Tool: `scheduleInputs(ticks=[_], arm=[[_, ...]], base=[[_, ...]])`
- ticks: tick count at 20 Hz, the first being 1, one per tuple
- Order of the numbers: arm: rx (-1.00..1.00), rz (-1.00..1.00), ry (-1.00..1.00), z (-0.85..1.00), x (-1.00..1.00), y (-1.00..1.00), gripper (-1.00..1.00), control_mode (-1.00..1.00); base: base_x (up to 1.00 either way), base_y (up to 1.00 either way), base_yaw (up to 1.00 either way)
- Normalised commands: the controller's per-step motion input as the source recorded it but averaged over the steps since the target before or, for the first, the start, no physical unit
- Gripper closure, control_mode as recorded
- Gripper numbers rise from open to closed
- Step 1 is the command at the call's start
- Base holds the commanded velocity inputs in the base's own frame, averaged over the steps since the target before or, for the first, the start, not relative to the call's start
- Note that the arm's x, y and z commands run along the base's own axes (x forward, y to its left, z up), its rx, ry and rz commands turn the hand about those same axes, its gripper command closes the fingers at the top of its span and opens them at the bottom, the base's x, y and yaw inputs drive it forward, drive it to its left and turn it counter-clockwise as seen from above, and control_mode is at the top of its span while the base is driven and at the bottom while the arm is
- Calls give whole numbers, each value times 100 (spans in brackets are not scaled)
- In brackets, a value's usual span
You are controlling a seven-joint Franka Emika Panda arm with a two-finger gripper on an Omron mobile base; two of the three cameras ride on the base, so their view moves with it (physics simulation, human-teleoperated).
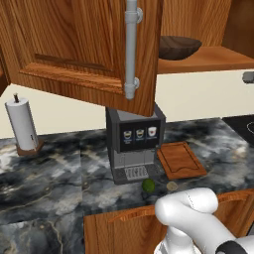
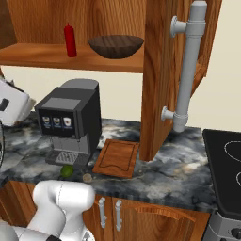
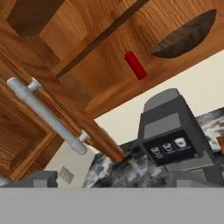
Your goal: Open the cabinet. Place the bowl and condiment on the counter. Then place the lime and garlic on the cutting board.
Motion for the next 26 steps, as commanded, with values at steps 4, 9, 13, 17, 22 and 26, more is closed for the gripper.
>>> scheduleInputs(ticks=[4, 9, 13, 17, 22, 26], arm=[[36, 0, 20, -14, 100, -68, -100, -100], [20, 0, 14, -39, 100, 5, -100, -100], [8, 4, 18, -3, 100, 72, -100, -100], [2, 14, 26, 4, 84, 92, -100, -100], [0, 26, 26, 2, 39, 100, -100, -100], [-3, 42, 13, 0, -2, 100, -100, -100]], base=[[0, 0, 0], [0, 0, 0], [0, 0, 0], [0, 0, 0], [0, 0, 0], [0, 0, 0]])
